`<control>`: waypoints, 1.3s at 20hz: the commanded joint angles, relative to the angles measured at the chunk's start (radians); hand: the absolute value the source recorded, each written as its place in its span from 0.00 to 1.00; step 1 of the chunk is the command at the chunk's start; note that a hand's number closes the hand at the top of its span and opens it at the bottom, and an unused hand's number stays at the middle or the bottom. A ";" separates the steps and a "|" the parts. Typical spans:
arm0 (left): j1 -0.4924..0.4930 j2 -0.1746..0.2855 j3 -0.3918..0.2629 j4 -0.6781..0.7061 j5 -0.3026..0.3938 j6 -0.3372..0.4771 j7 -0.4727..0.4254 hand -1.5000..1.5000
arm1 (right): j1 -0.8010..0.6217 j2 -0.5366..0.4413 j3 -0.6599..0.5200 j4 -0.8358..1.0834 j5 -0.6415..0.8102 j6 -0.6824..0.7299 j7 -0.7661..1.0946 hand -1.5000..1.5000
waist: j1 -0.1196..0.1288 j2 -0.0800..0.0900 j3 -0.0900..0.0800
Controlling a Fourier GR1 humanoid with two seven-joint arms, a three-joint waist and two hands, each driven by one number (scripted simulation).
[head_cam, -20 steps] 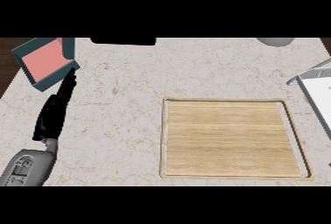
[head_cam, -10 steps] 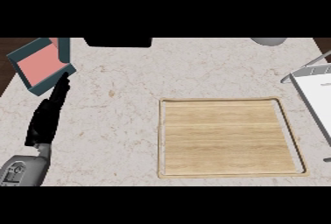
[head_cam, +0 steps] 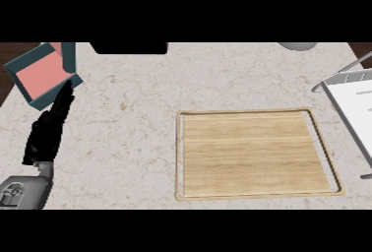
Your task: Pick the croissant from the tray and place it in the tiered basket
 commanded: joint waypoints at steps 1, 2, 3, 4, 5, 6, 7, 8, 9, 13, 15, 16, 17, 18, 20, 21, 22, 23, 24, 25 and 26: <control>0.000 0.011 0.010 -0.009 0.005 -0.011 0.009 0.50 | 0.009 0.027 -0.114 -0.063 -0.101 -0.141 0.132 1.00 | 0.001 -0.001 0.001; 0.015 0.000 0.017 0.040 0.002 -0.006 -0.035 0.50 | 0.045 0.068 -0.115 -0.059 -0.099 -0.146 0.158 0.00 | -0.003 0.002 0.000; 0.022 -0.031 -0.008 0.017 -0.006 0.003 -0.034 0.50 | 0.075 0.060 -0.123 -0.064 -0.113 -0.152 0.119 0.00 | -0.003 0.000 0.000; -0.019 0.012 0.037 0.065 0.012 -0.027 -0.029 0.50 | 0.083 0.068 -0.111 -0.106 -0.124 -0.093 0.095 0.00 | -0.017 -0.004 -0.001; -0.012 -0.020 0.000 0.035 -0.029 0.010 -0.022 0.50 | 0.094 0.067 -0.115 -0.110 -0.121 -0.135 0.108 0.00 | -0.009 -0.002 -0.001; 0.041 -0.008 0.009 -0.031 0.001 -0.014 0.004 0.50 | 0.145 0.092 -0.113 -0.129 -0.120 -0.209 0.092 0.00 | 0.001 -0.003 0.000; 0.020 -0.009 0.009 -0.016 -0.001 -0.020 -0.004 0.50 | 0.126 0.111 -0.108 -0.161 -0.122 -0.215 0.104 0.00 | -0.001 -0.003 0.000; 0.030 -0.002 0.022 -0.007 0.003 -0.023 -0.011 0.50 | 0.143 0.092 -0.110 -0.209 -0.135 -0.223 0.054 0.00 | -0.008 -0.005 -0.001; 0.037 -0.045 -0.013 0.021 -0.038 0.015 -0.051 0.50 | 0.127 0.057 -0.111 -0.204 -0.131 -0.226 0.042 0.00 | -0.004 -0.001 -0.001; 0.003 -0.009 0.026 0.013 -0.008 -0.018 -0.001 0.50 | 0.221 0.154 -0.088 -0.349 -0.100 -0.349 0.064 0.00 | -0.013 -0.005 -0.001; -0.006 -0.039 0.012 0.022 -0.034 0.017 0.007 0.50 | 0.188 0.159 -0.057 -0.414 -0.050 -0.323 0.111 0.00 | -0.014 -0.006 -0.002; 0.007 -0.022 0.018 0.017 -0.025 -0.010 -0.015 0.50 | 0.191 0.139 -0.056 -0.404 -0.041 -0.335 0.098 0.00 | -0.004 -0.003 -0.001; -0.020 0.009 0.054 0.036 -0.007 -0.029 -0.026 0.50 | 0.186 0.116 -0.068 -0.422 -0.038 -0.327 0.098 0.00 | -0.006 -0.002 -0.002; 0.006 -0.013 0.024 0.021 -0.032 -0.010 -0.010 0.50 | 0.189 0.125 -0.054 -0.474 -0.001 -0.293 0.138 0.00 | -0.010 -0.006 -0.002; 0.010 -0.019 0.030 0.021 -0.024 -0.013 -0.017 0.50 | 0.198 0.142 -0.063 -0.557 0.022 -0.243 0.178 0.00 | -0.018 -0.008 -0.003; 0.024 -0.041 0.012 0.006 -0.040 0.011 -0.004 0.50 | 0.223 0.186 -0.075 -0.619 0.020 -0.229 0.203 0.00 | -0.027 -0.013 -0.003; 0.026 -0.002 0.049 0.011 -0.005 -0.028 -0.006 0.50 | 0.221 0.167 -0.099 -0.667 0.001 -0.178 0.185 0.00 | -0.033 -0.017 -0.003; 0.052 -0.009 0.041 0.022 -0.019 -0.020 -0.039 0.50 | 0.211 0.189 -0.098 -0.715 0.026 -0.154 0.222 0.00 | -0.033 -0.018 -0.004; 0.003 -0.040 0.024 0.067 -0.044 0.011 -0.022 0.50 | 0.213 0.231 -0.099 -0.765 0.029 -0.152 0.235 0.00 | -0.051 -0.017 -0.004; 0.059 -0.003 0.045 0.011 -0.006 -0.035 -0.030 0.50 | 0.244 0.251 -0.116 -0.821 0.029 -0.132 0.242 0.00 | -0.036 -0.022 -0.004; 0.036 0.020 0.062 0.005 0.002 -0.047 0.005 0.50 | 0.250 0.272 -0.135 -0.879 0.001 -0.130 0.226 0.00 | -0.044 -0.026 -0.003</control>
